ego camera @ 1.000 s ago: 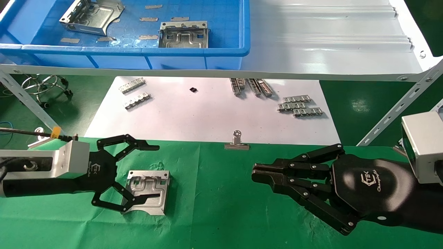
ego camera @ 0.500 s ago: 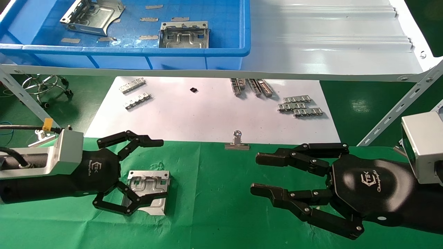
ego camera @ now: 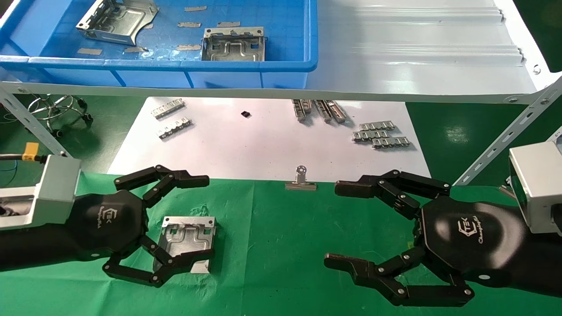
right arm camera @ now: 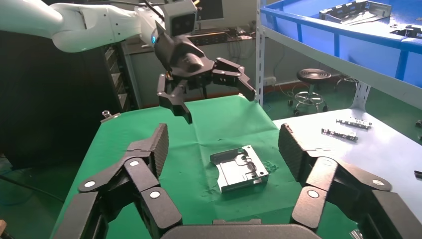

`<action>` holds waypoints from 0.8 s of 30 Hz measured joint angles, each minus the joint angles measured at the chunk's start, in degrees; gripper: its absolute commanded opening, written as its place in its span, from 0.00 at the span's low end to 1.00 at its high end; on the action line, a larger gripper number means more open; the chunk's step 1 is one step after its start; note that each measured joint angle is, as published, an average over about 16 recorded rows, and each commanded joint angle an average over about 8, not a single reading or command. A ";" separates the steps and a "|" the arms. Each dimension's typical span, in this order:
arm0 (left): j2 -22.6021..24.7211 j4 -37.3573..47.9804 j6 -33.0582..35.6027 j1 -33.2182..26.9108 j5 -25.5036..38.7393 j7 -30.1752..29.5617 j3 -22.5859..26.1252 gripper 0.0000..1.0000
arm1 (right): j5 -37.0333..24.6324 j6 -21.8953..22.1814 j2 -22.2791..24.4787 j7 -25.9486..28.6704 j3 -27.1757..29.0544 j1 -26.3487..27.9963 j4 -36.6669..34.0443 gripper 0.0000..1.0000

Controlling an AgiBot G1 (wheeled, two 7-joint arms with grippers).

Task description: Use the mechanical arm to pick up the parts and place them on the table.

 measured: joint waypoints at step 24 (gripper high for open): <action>-4.95 -20.41 -2.32 11.13 -3.13 -17.43 -13.36 1.00 | 0.00 0.01 0.00 0.00 0.00 -0.01 -0.01 1.00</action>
